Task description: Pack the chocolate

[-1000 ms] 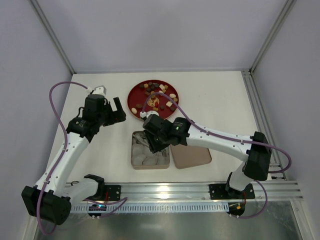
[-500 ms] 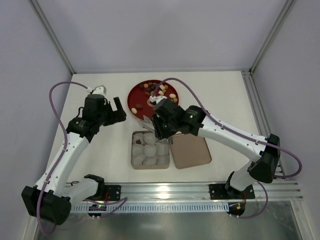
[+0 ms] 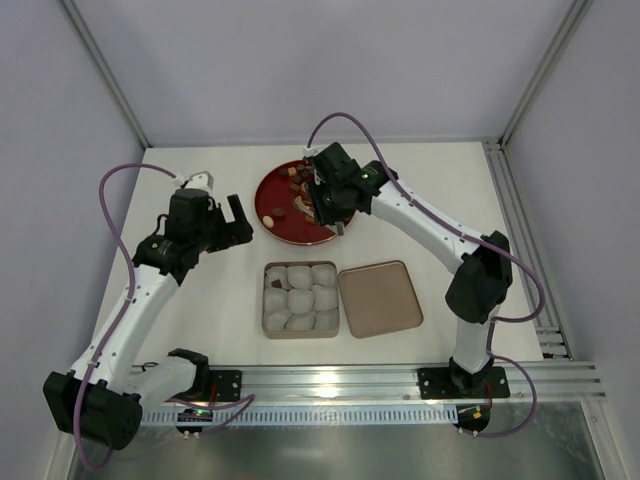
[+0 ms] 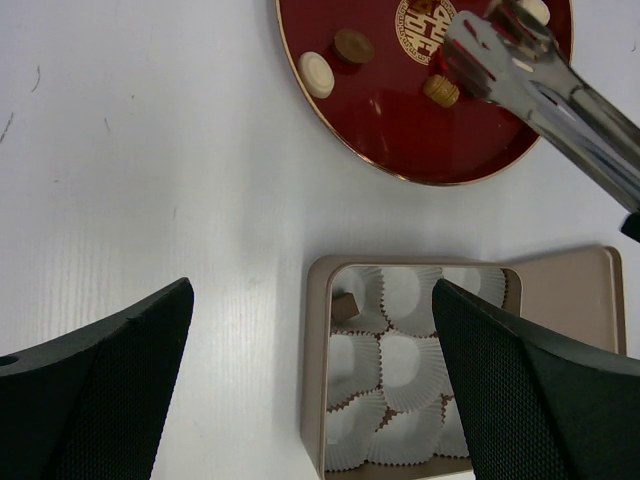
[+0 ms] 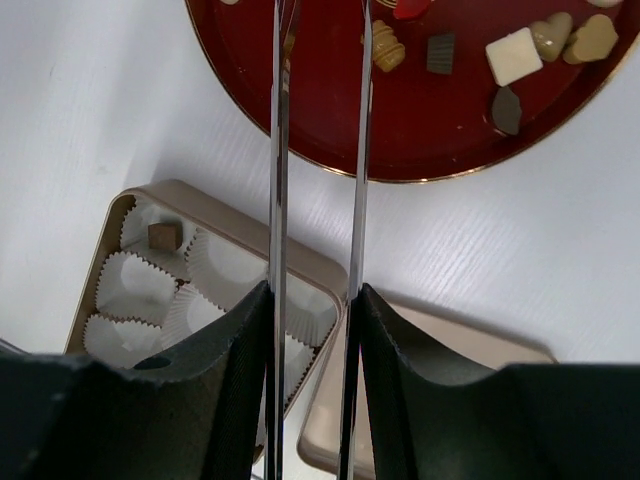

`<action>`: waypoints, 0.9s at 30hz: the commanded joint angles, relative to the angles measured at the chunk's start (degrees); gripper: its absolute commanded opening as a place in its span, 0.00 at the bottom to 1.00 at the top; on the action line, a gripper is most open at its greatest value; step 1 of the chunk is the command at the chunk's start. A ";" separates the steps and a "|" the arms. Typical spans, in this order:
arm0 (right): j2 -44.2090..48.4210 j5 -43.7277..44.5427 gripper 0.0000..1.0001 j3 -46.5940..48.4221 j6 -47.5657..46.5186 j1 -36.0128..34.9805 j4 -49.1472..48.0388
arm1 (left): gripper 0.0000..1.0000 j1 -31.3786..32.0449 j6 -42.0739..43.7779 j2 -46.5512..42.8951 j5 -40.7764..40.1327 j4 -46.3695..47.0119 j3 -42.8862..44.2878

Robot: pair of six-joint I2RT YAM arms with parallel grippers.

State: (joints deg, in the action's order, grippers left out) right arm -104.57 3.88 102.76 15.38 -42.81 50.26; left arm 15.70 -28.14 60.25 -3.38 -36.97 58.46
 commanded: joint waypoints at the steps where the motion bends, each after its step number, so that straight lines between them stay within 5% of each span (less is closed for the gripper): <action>1: -4.04 -3.18 0.41 7.00 -3.69 -0.08 0.36 | 1.00 -0.41 -0.16 -0.22 0.04 2.08 -0.36; 27: -18.56 -2.30 0.45 21.77 -5.71 -0.87 4.58 | 1.00 -0.41 -0.25 0.31 0.48 2.08 -0.27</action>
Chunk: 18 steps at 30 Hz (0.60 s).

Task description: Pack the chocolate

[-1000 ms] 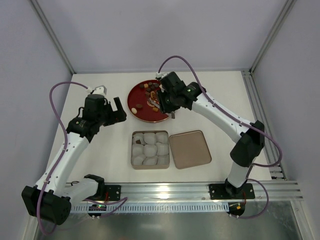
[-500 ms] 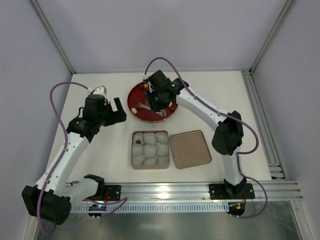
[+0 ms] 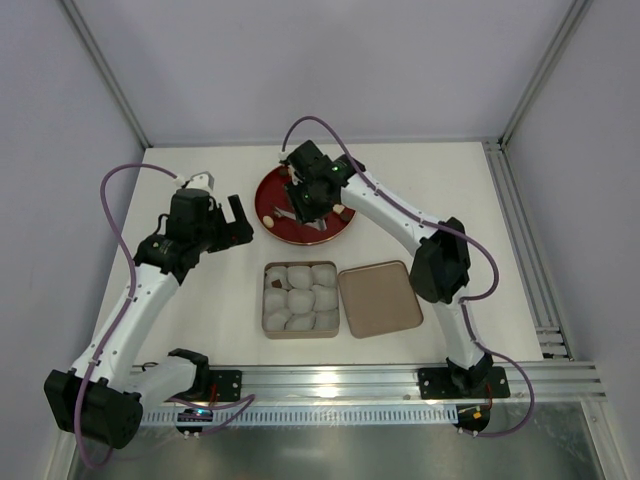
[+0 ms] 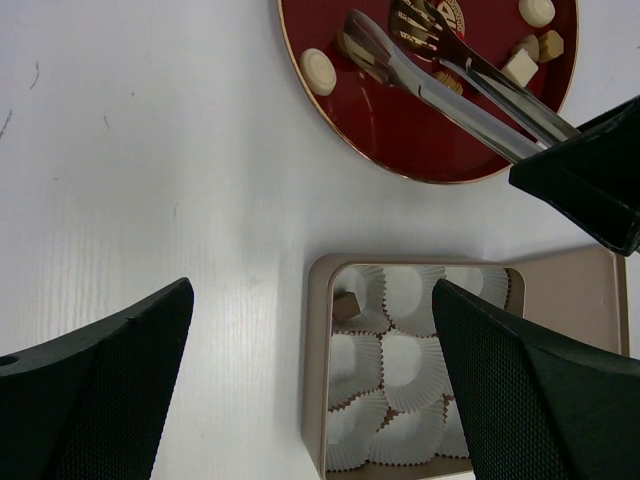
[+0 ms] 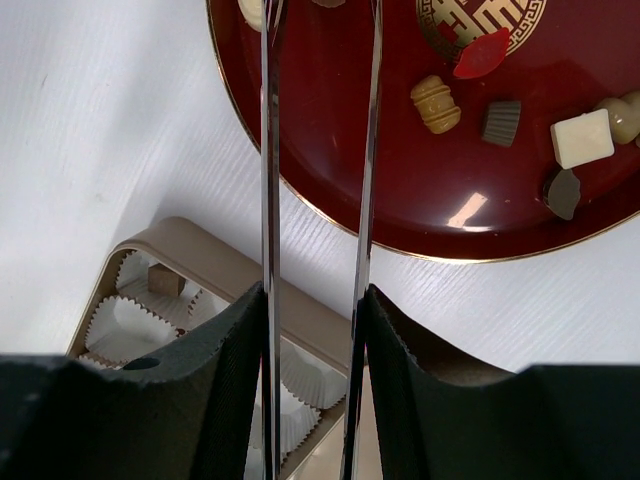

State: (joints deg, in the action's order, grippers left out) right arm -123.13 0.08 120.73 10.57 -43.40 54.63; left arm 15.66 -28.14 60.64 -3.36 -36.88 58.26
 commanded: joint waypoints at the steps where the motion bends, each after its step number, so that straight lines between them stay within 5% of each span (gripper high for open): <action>1: -0.61 1.42 0.45 4.08 -1.07 -0.28 0.39 | 1.00 -0.37 -0.16 -0.17 0.45 1.99 -0.16; 18: -2.73 1.68 0.45 6.36 -1.08 -1.08 0.65 | 1.00 -0.46 -0.16 0.09 0.54 1.99 -0.08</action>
State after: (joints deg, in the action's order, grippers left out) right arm -126.04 1.17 123.66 10.20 -43.86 55.48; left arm 15.62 -28.14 60.64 -3.36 -36.86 58.26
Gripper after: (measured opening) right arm 0.452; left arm 0.996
